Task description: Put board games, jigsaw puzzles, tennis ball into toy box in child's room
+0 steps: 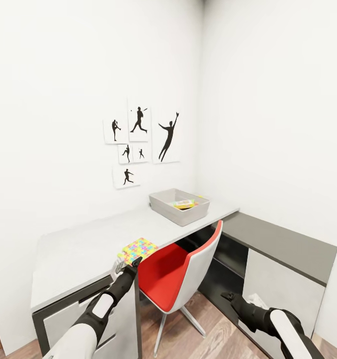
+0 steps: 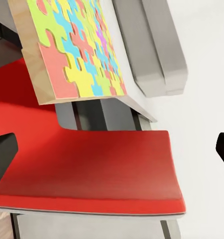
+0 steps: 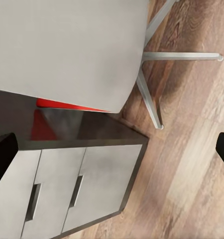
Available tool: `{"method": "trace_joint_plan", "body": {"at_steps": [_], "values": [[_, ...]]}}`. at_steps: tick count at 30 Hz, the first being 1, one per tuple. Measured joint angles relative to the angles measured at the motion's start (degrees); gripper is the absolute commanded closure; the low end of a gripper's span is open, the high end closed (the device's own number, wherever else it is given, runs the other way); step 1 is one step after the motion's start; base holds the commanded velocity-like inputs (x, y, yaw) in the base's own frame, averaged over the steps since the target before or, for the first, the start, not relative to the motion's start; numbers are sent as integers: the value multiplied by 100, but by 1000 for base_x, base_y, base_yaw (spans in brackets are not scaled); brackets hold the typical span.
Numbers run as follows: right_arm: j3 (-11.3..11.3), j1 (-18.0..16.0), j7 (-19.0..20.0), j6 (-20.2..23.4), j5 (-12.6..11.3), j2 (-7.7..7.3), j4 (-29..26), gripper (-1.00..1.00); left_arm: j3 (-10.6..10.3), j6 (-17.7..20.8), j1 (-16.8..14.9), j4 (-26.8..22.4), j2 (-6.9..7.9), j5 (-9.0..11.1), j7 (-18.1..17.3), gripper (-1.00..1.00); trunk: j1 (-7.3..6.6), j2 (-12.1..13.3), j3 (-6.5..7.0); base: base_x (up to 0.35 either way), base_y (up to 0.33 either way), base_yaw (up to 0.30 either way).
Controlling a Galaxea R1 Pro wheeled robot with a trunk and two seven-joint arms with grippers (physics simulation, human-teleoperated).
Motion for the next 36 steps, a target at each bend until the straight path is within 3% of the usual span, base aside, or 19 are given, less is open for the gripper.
{"method": "trace_joint_plan", "body": {"at_steps": [6, 11, 36], "values": [[0, 1, 0, 0, 0, 2, 1, -100, 1, 2, 0, 0, 0, 2, -4, -100, 0, 0, 0, 0, 0, 0], [0, 1, 0, 0, 1, 0, -6, -100, 8, 8, 0, 0, 0, 3, -8, -100, 109, -199, -89, 0, 0, 0], [0, 1, 0, 0, 0, 4, -1, -100, 29, 5, 0, 0, 0, 13, -38, -100, 110, -201, -90, 3, 0, 0]]}}
